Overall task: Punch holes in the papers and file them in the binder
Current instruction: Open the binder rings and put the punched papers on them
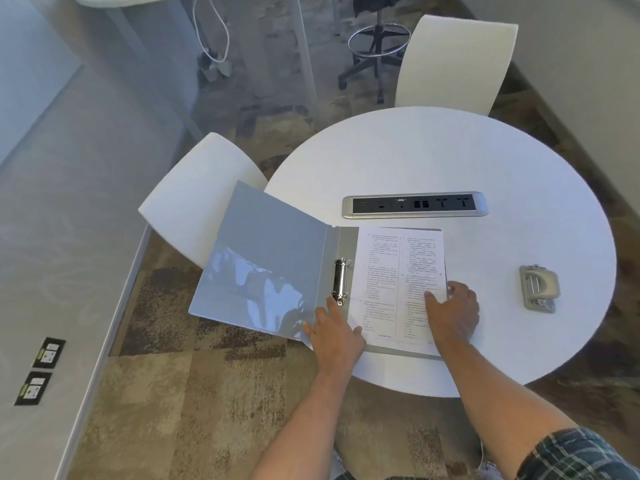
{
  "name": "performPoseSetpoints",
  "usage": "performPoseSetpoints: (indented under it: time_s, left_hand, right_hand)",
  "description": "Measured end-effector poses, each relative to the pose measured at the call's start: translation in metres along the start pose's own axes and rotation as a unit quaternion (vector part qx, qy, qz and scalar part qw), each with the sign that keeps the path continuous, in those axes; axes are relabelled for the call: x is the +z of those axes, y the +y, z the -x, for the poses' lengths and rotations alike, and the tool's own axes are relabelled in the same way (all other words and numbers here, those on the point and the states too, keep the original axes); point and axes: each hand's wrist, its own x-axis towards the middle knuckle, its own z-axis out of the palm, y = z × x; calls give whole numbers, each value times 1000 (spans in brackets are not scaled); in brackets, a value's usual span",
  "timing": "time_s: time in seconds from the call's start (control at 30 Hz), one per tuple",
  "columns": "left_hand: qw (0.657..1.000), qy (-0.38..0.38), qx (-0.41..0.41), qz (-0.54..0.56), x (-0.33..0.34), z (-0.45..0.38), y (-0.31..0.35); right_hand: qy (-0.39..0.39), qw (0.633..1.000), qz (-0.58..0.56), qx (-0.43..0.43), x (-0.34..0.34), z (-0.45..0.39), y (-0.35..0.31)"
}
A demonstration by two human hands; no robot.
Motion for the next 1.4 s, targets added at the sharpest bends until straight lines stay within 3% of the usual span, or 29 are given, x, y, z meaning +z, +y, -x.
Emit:
performPoseSetpoints:
  time_s: [0.4, 0.57, 0.97, 1.13, 1.27, 1.4]
  left_hand:
    - [983, -40, -63, 166, -5, -3, 14]
    - [975, -49, -87, 197, -3, -8, 23]
    - [967, -93, -64, 229, 5, -12, 25]
    - [970, -86, -27, 227, 4, -15, 30]
    - [948, -53, 2, 313, -7, -20, 41]
    - [893, -49, -6, 447, -27, -34, 51]
  right_hand:
    - [-85, 994, 35, 56, -20, -4, -2]
    - [-98, 992, -2, 78, -25, -5, 5]
    - [-81, 984, -111, 111, -33, -13, 12]
    - [-59, 980, -179, 63, -45, -10, 11]
    - [-141, 939, -312, 36, -60, -16, 12]
    - [-228, 893, -387, 27, -74, -27, 10]
